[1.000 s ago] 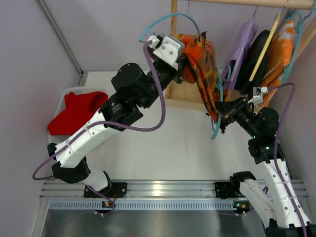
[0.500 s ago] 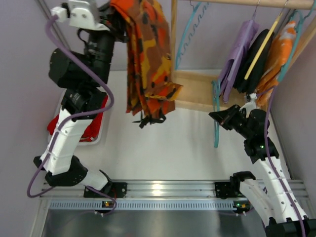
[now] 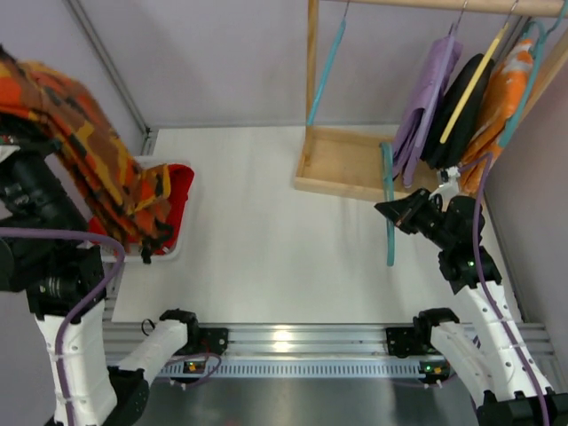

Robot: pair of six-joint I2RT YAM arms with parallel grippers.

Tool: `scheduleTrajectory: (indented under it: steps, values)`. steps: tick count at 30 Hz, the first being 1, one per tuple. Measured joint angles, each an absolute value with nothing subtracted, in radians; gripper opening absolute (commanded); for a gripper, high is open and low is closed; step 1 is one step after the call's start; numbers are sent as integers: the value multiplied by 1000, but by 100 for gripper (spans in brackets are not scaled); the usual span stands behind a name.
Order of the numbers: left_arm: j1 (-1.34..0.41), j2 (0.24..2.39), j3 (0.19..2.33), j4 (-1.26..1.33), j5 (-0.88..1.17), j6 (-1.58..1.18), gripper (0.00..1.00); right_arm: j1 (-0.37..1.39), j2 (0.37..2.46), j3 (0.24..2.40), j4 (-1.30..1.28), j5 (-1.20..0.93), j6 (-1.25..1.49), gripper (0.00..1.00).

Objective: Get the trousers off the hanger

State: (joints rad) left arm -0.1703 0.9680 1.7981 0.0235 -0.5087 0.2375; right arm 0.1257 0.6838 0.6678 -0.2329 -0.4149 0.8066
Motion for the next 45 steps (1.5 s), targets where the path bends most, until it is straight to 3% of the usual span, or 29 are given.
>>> scheduleTrajectory:
  steps: [11,20,34,45]
  values:
    - [287,616,1391,-30,-612,286,0,126,700,669,-233,-446,804,0]
    - [395,546,1305,-53,-634,303,0,126,730,669,-232,-477,800,0]
    - [398,823,1262,54,-643,365,0,126,794,670,-223,-491,795,0]
    - [368,1129,1219,176,-514,336,0,126,856,710,-202,-511,786,0]
